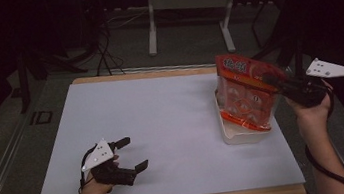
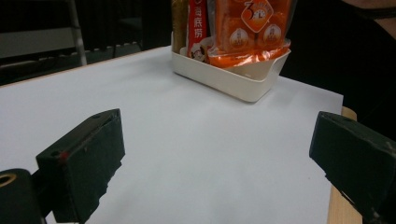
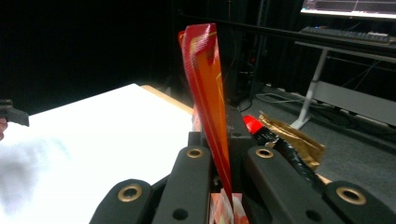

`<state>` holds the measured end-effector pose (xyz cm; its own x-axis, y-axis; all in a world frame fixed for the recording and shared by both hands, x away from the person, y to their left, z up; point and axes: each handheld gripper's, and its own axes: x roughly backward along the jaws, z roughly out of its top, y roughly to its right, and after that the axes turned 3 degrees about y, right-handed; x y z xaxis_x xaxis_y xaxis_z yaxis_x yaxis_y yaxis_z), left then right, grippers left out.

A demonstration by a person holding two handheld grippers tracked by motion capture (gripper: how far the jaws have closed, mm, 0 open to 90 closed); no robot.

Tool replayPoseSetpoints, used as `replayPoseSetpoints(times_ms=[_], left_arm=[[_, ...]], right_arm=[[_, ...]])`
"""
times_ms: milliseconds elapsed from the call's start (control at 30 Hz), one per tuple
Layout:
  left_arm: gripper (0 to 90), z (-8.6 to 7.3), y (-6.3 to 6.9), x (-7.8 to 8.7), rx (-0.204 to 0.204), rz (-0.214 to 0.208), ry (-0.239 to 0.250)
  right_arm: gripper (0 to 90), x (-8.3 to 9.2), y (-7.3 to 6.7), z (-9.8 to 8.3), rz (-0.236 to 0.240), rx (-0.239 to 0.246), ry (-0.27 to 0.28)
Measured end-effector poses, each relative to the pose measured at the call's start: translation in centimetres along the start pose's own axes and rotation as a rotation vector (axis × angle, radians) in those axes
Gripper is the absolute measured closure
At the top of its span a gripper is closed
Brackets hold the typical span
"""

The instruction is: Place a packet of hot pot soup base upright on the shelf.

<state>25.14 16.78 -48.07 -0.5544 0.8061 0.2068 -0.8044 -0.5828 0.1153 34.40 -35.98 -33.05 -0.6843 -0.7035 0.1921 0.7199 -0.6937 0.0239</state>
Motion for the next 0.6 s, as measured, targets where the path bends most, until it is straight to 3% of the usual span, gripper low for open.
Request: replayPoseSetpoints(times_ms=[200, 600], left_arm=[[3.9, -0.2, 0.0, 0.0, 0.000, 0.001, -0.006], [3.9, -0.7, 0.2, -0.4, 0.007, -0.008, -0.026]], right_arm=[[90.0, -0.6, -0.2, -1.0, 0.002, -0.004, -0.021], [90.0, 0.6, 0.2, -3.4, 0.015, -0.071, 0.004]])
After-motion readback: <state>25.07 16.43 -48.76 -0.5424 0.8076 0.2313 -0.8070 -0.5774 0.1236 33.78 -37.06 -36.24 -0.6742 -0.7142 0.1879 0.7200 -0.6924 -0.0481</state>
